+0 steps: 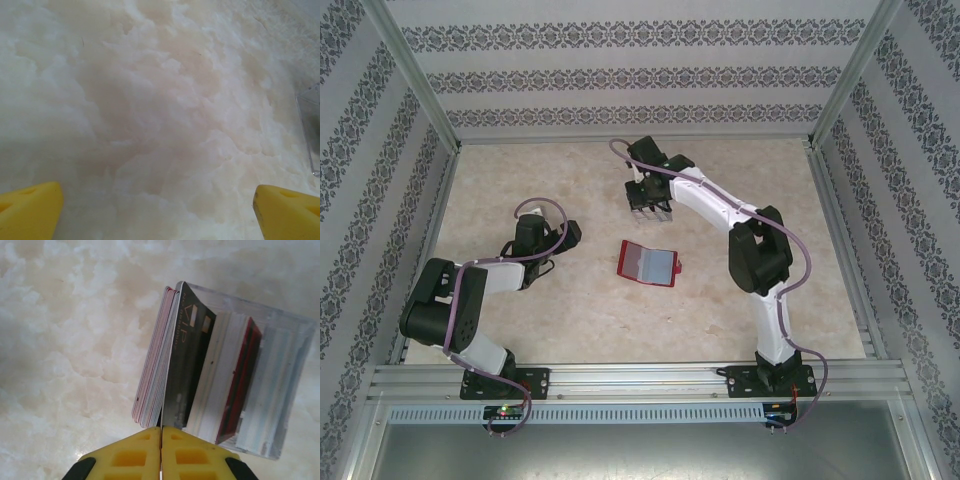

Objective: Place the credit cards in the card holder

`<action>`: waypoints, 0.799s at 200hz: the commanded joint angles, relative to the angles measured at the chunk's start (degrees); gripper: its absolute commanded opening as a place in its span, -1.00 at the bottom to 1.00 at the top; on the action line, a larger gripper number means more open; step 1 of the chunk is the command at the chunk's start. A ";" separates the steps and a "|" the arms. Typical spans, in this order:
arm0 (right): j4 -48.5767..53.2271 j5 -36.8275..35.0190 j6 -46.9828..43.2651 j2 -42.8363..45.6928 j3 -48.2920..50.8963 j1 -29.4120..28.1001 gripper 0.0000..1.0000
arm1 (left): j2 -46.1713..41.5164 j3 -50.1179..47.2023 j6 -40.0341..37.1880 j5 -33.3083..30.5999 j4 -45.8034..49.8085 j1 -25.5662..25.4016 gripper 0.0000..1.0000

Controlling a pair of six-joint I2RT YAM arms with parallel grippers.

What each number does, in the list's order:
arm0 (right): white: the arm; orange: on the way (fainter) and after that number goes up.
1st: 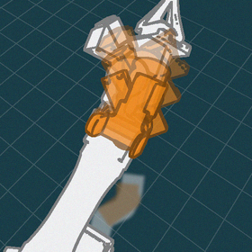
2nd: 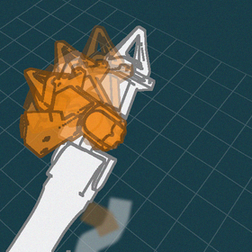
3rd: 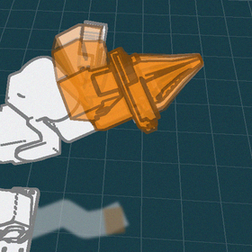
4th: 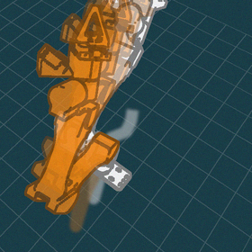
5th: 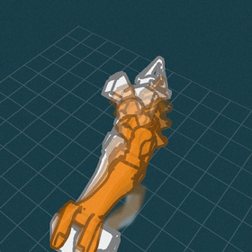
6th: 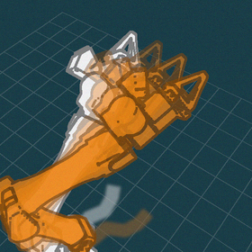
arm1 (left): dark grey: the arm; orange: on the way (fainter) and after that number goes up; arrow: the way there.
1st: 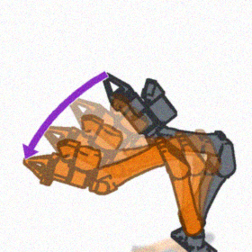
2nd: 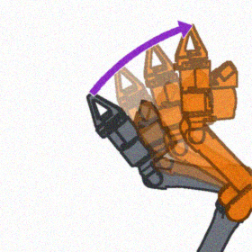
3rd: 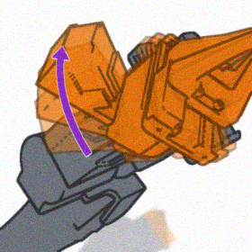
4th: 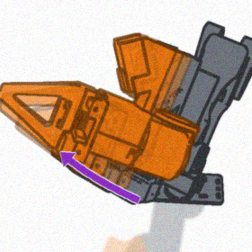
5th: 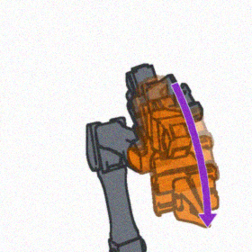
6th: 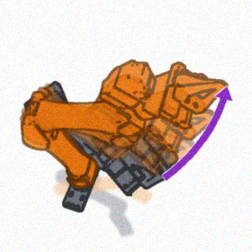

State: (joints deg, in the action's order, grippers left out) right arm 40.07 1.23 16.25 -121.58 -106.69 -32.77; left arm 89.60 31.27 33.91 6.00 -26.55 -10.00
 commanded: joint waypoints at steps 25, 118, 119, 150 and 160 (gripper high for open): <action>-2.39 -5.68 1.03 8.38 8.74 -0.10 -0.97 | -0.24 0.18 -0.62 5.17 -3.57 0.21 0.94; -22.34 18.36 12.14 36.27 47.56 3.92 -1.00 | -14.25 5.35 0.79 23.20 23.75 -8.65 0.94; -22.55 18.49 12.40 36.52 47.95 3.93 -1.00 | -14.13 5.46 0.80 23.37 23.87 -8.86 0.94; -35.93 26.26 23.38 41.82 61.46 4.33 -0.99 | -8.38 8.83 0.15 24.44 27.42 -13.93 0.76; -38.58 27.98 26.18 42.68 64.41 4.85 -0.99 | -6.34 9.31 0.25 23.88 27.50 -14.60 0.57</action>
State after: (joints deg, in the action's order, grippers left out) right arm 13.04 20.64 32.18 -81.36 -48.58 -28.34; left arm 79.02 39.09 35.00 27.77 -5.13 -22.35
